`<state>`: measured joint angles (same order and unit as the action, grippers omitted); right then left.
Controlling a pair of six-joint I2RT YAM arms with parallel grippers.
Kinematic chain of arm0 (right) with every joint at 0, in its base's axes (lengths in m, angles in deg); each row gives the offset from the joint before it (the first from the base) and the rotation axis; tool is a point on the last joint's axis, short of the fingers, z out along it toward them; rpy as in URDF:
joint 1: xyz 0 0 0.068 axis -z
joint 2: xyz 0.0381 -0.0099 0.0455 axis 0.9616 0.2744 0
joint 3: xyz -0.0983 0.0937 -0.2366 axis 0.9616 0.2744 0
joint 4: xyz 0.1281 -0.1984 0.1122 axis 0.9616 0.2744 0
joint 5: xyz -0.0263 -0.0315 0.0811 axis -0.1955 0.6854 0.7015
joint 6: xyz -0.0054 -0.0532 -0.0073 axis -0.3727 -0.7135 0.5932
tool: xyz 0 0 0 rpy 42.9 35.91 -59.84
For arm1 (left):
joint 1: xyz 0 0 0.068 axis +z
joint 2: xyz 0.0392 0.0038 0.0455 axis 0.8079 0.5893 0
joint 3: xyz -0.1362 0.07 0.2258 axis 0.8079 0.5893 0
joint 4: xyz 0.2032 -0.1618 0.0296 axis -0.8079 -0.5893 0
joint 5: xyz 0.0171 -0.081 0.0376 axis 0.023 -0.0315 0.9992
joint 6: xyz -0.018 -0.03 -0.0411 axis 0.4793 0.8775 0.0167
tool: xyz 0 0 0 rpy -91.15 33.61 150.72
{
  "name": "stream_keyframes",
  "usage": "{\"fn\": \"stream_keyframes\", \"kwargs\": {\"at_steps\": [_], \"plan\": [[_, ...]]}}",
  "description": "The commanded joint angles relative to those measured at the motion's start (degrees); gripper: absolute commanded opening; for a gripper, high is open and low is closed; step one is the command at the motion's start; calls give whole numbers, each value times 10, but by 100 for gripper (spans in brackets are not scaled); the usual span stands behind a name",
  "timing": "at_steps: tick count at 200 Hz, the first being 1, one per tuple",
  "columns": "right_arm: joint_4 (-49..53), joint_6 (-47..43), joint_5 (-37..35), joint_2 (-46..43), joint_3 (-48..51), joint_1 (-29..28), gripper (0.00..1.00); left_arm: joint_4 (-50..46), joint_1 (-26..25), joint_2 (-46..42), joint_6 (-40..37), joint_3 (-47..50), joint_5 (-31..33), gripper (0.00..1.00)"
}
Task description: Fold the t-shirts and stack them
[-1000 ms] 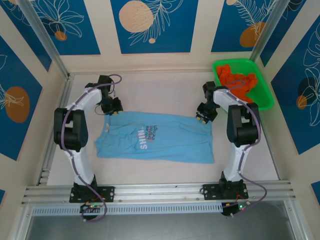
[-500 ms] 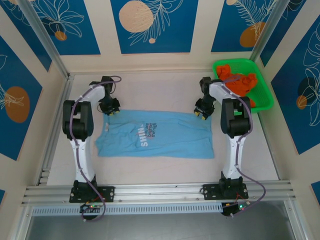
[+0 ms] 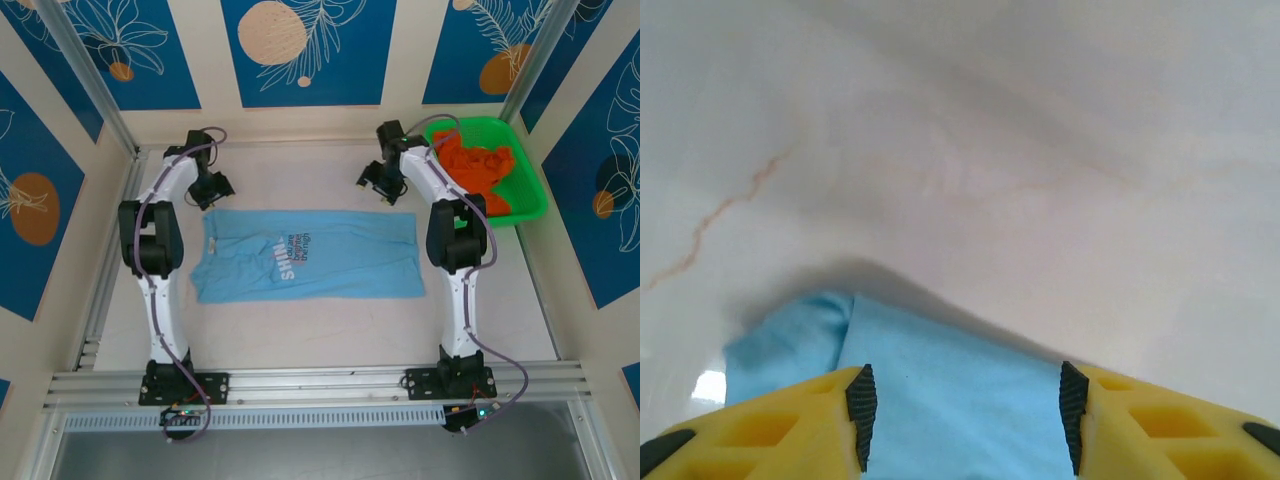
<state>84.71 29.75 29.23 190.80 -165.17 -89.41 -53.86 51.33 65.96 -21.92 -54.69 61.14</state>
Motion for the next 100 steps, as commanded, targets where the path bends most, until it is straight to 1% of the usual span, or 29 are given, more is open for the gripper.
{"fn": "stream_keyframes", "kwargs": {"at_steps": [1, 23, 38, 49, 64, 78, 89, 100], "plan": [[-80, 3, 128, -71, 62, -67, 65, 19, -7, -97, 25, 82, -39, 52], [-139, 41, 208, -70, 105, -118, 60, 60, -7, -183, 44, 219, -53, 50], [-141, 38, 228, -45, 91, -152, 59, 75, -7, -228, 55, 298, -55, 48], [-122, 38, 242, -16, 66, -169, 57, 78, -6, -245, 55, 339, -65, 48], [-118, 53, 266, 17, 46, -182, 54, 73, -2, -253, 55, 374, -86, 46], [-122, 63, 286, 48, 29, -195, 51, 94, 1, -258, 52, 401, -96, 44], [-109, 66, 290, 74, 7, -204, 48, 100, 6, -254, 51, 403, -106, 40], [-99, 74, 286, 91, -8, -211, 47, 99, 11, -250, 50, 398, -112, 39]]}}
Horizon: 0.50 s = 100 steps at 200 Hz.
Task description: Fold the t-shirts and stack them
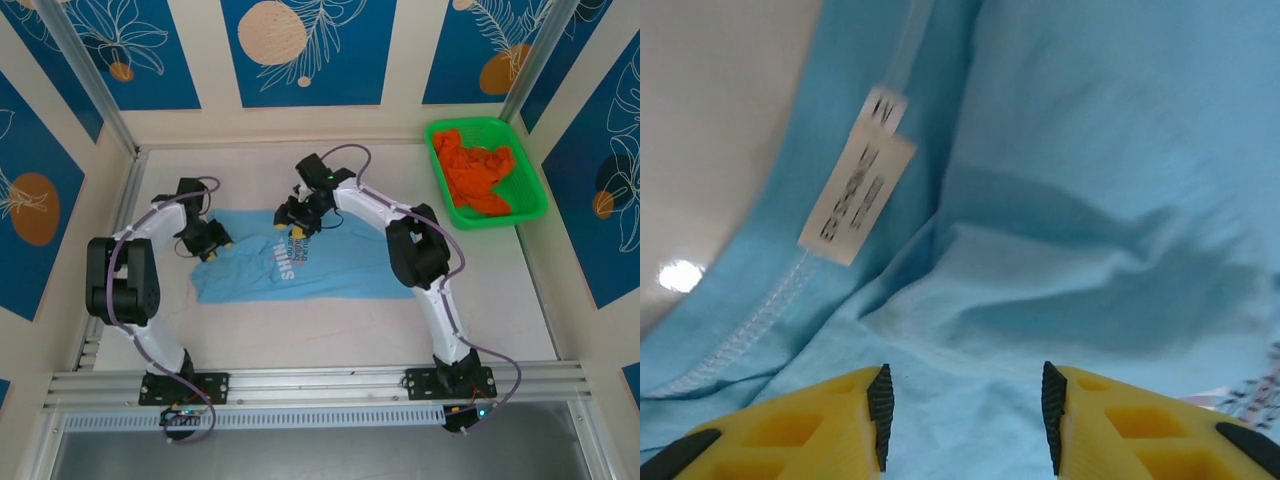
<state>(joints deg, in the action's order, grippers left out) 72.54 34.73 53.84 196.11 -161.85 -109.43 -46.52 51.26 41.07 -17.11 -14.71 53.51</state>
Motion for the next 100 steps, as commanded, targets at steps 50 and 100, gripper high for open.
{"fn": "stream_keyframes", "kwargs": {"at_steps": [50, 100], "plan": [[32, 42, 27, 91, -99, -15, 42, 36, 14, 36, -2, -17, -45, 39], [43, 54, 18, 111, -113, -22, 37, 37, 15, 67, 5, -28, -53, 36]]}}
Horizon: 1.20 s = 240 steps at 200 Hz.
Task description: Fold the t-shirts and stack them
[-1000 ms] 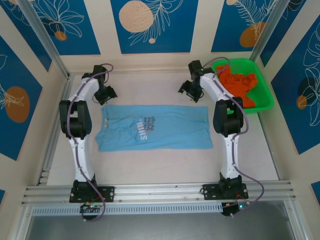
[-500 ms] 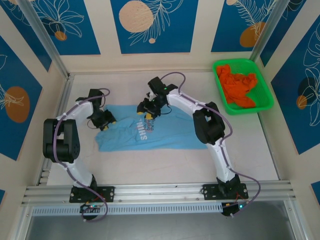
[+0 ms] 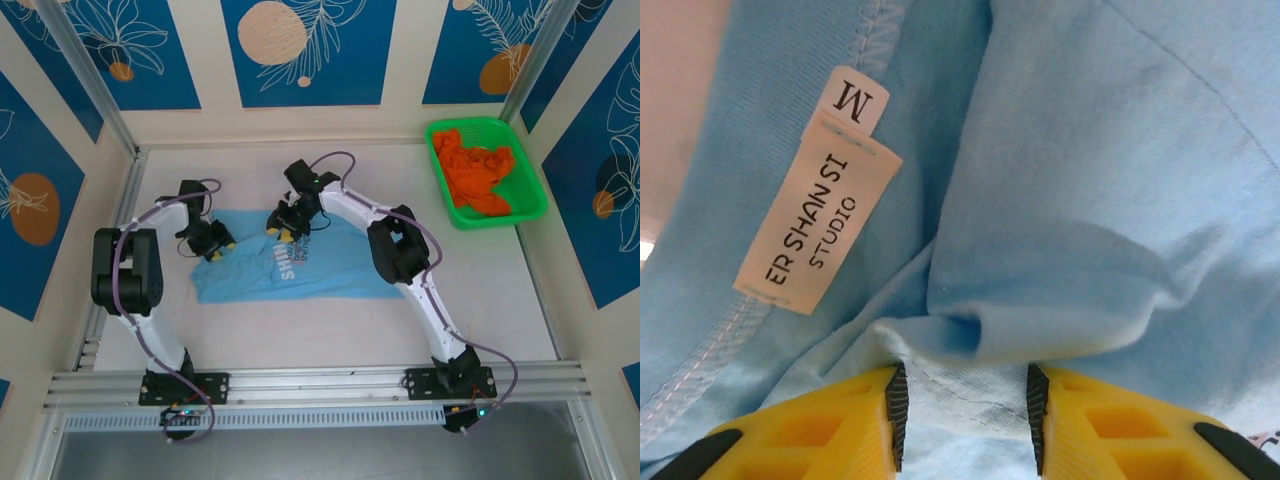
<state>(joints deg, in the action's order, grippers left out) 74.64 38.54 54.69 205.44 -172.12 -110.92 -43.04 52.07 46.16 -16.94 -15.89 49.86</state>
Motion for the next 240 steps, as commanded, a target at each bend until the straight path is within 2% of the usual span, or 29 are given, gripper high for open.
{"fn": "stream_keyframes", "kwargs": {"at_steps": [1, 48, 69, 93, 112, 125, 142, 157, 177, 206, 240], "plan": [[22, 16, 9, 18, -10, -7, 37, 2, 7, 16, 3, -16, -16, 36], [27, 21, 4, 30, -23, -15, 32, -10, 8, 21, 10, -30, -16, 29], [30, 19, 2, 24, -19, -17, 39, -11, 8, 21, 15, -33, -20, 26], [12, 18, 0, 7, 4, -21, 47, -13, 8, 21, 16, -37, -21, 18], [12, 23, -3, 8, 9, -21, 48, -11, 8, 22, 18, -36, -23, 11], [17, 27, -1, 15, 1, -20, 45, -11, 8, 20, 20, -35, -24, 7], [15, 31, 0, 19, -6, -20, 35, -13, 8, 17, 24, -37, -27, 1], [15, 38, 2, 19, -9, -18, 23, -16, 8, 15, 31, -39, -35, 0], [23, 50, 13, 18, -11, -11, 15, -27, 8, 11, 40, -46, -46, 0], [65, 57, 31, 20, -36, 1, 11, -49, 7, 2, 58, -57, -66, 0], [143, 47, 65, 34, -84, 20, 13, -89, 9, 1, 63, -72, -95, 0]]}}
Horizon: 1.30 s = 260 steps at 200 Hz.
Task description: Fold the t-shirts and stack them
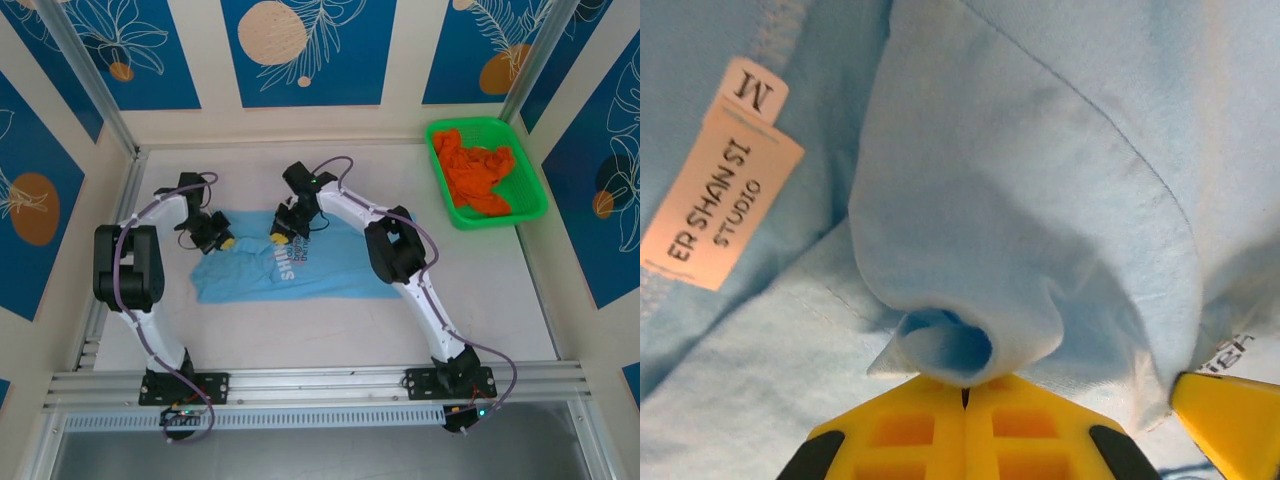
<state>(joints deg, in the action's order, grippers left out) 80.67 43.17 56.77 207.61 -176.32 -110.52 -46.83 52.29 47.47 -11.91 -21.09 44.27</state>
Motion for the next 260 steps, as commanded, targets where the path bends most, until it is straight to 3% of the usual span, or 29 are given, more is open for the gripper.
{"fn": "stream_keyframes", "kwargs": {"at_steps": [1, 57, 94, 113, 136, 152, 176, 218, 260], "plan": [[84, 0, 45, 12, -43, 17, 13, -52, 6, -12, 13, -20, -41, 0], [175, -28, 103, 46, -95, 27, 21, -92, 14, -2, 0, -22, -122, 1], [197, -40, 118, 68, -97, 26, 46, -121, 48, -21, -25, -28, -33, 2], [204, -53, 104, 60, -96, 33, 51, -135, 54, -41, -39, -37, 8, 1], [195, -59, 99, 37, -78, 47, 55, -145, 53, -59, -40, -32, 11, 11], [189, -74, 96, 19, -65, 57, 58, -150, 54, -78, -40, -28, 49, 46], [176, -98, 53, -40, -19, 76, 61, -152, 55, -89, -50, -55, 78, 63], [78, -116, -26, -172, 124, 126, 60, -91, 36, -45, -81, -138, 107, 68], [114, -151, -113, -195, 155, 185, 56, -83, 12, 84, -145, -236, 129, 68]]}}
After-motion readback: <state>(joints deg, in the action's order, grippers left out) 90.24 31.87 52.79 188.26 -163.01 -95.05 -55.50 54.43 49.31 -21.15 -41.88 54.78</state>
